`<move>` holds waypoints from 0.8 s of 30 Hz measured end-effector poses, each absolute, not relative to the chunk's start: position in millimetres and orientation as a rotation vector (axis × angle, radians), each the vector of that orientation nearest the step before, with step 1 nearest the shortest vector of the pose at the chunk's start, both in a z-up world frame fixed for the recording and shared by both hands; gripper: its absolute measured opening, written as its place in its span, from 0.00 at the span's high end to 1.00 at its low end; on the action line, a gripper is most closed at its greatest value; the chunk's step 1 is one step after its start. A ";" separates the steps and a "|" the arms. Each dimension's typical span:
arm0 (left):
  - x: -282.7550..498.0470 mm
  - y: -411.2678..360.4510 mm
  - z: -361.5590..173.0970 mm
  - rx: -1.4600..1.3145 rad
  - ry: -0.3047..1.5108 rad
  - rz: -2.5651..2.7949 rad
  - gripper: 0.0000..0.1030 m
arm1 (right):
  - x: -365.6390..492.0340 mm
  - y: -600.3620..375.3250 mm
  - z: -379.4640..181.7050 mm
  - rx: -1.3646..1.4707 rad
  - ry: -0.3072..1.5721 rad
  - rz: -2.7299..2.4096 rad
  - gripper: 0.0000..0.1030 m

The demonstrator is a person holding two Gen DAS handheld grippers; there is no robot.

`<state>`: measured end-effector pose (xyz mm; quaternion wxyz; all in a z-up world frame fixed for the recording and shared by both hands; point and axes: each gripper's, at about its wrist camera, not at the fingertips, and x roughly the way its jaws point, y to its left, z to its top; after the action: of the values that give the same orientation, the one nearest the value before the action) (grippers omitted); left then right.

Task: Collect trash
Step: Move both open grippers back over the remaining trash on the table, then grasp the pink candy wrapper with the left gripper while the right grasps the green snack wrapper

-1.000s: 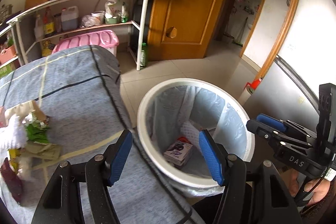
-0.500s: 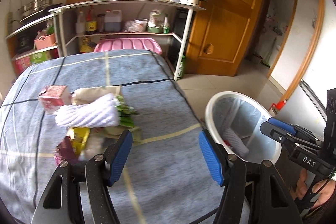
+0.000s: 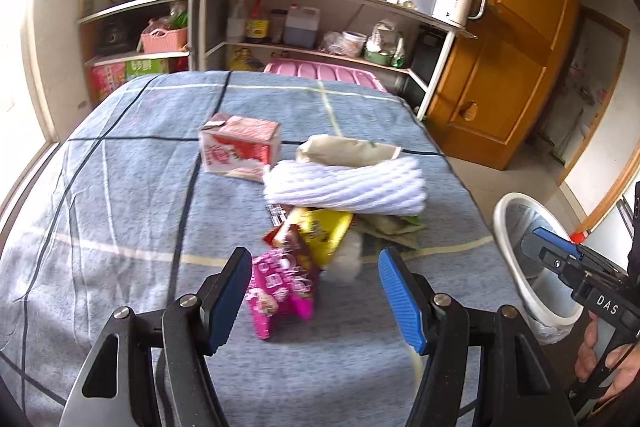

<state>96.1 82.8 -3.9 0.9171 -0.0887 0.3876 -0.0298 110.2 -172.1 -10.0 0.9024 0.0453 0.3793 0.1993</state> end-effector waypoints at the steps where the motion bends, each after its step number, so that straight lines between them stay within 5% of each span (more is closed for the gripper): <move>1: 96.8 87.0 -5.6 -0.192 0.801 -0.061 0.36 | 113.2 -167.3 -10.7 0.089 0.790 0.419 0.56; 24: 131.4 122.0 -45.6 -0.263 0.903 -0.081 0.34 | 188.9 -84.7 -32.6 0.029 0.874 0.596 0.56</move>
<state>131.4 122.0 -45.6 0.8908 -0.1264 0.4348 -0.0390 188.9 -84.7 -32.6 0.8634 0.0139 0.4167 0.2842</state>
